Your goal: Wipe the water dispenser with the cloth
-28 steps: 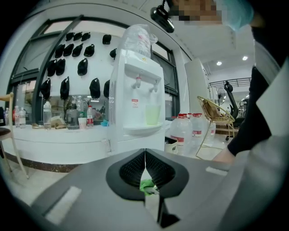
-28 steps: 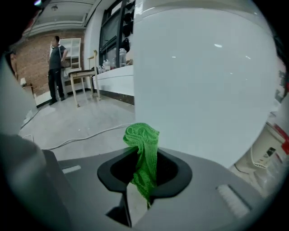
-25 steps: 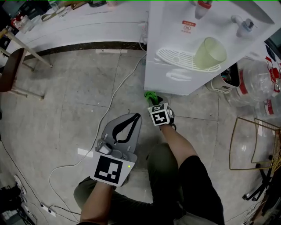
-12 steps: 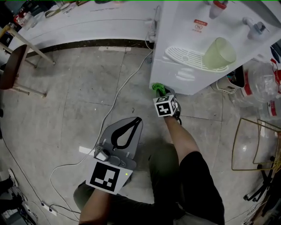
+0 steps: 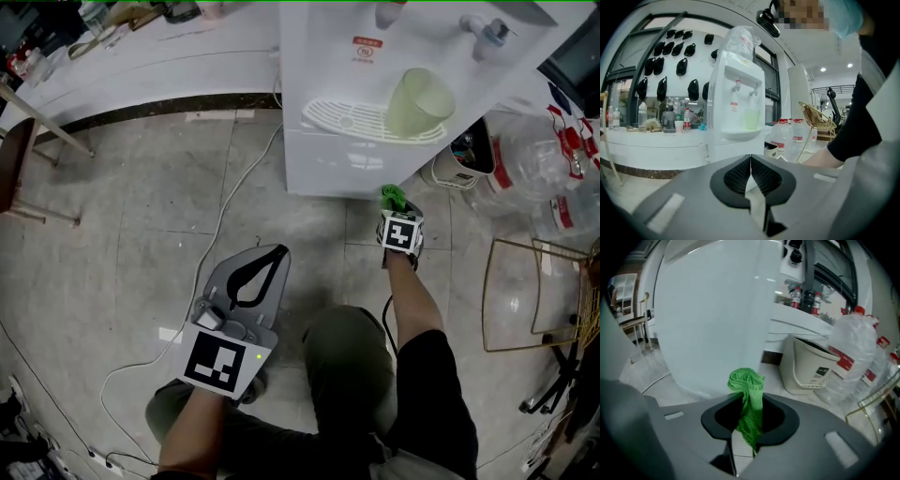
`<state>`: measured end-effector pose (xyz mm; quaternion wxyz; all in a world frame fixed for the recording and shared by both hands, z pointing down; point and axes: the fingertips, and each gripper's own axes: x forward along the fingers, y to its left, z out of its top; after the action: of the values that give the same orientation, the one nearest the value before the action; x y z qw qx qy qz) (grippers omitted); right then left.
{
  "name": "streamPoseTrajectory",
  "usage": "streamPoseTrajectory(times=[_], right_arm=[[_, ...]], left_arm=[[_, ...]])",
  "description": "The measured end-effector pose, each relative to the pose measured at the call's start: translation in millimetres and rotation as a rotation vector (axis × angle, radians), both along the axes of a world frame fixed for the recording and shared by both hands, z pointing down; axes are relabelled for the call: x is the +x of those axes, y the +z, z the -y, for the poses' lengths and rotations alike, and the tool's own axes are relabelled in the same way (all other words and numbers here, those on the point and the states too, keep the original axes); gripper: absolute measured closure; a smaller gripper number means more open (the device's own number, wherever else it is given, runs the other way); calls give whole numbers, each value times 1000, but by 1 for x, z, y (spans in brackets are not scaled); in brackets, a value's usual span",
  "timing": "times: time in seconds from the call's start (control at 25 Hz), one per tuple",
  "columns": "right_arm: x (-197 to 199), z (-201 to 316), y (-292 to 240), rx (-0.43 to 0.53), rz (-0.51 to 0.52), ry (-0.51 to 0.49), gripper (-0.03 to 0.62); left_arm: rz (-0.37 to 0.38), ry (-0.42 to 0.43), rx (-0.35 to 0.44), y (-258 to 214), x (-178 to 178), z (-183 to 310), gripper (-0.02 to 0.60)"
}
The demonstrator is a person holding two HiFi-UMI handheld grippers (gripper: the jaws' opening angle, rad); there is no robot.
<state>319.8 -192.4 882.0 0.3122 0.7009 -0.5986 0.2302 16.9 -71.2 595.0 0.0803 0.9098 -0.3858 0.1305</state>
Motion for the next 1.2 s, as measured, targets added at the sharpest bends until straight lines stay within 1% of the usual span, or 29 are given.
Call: streamPoseTrajectory(times=[0.04, 0.12, 0.24, 0.52, 0.68, 0.76, 0.88, 0.92, 1.0, 1.12, 1.2], right_arm=[[15, -5, -2, 0, -3, 36, 499], [33, -12, -4, -3, -11, 76, 499], [42, -17, -6, -4, -19, 93, 499], [21, -11, -2, -2, 26, 91, 499], [8, -14, -5, -1, 28, 85, 499], [0, -18, -11, 5, 32, 66, 499], [-18, -27, -26, 9, 29, -2, 499], [-26, -29, -33, 6, 30, -25, 499], [-39, -34, -46, -2, 43, -52, 499], [-60, -45, -70, -4, 96, -64, 499], [-77, -53, -87, -3, 140, -84, 499]], left_arm=[[-1, -2, -1, 0, 0, 0, 578], [-6, -4, 2, -2, 0, 1, 578], [-7, 0, 13, -5, 1, 2, 578], [-13, -8, 29, -11, -4, 1, 578], [-42, -33, 33, -9, -17, 8, 578], [-72, -52, 29, -7, -27, 16, 579], [-111, -74, 0, -2, -39, 28, 578], [-109, -84, -12, 1, -43, 32, 578], [-82, -113, -28, 11, -51, 36, 578], [-6, -142, -14, 25, -62, 35, 578], [25, -160, -9, 32, -67, 31, 578]])
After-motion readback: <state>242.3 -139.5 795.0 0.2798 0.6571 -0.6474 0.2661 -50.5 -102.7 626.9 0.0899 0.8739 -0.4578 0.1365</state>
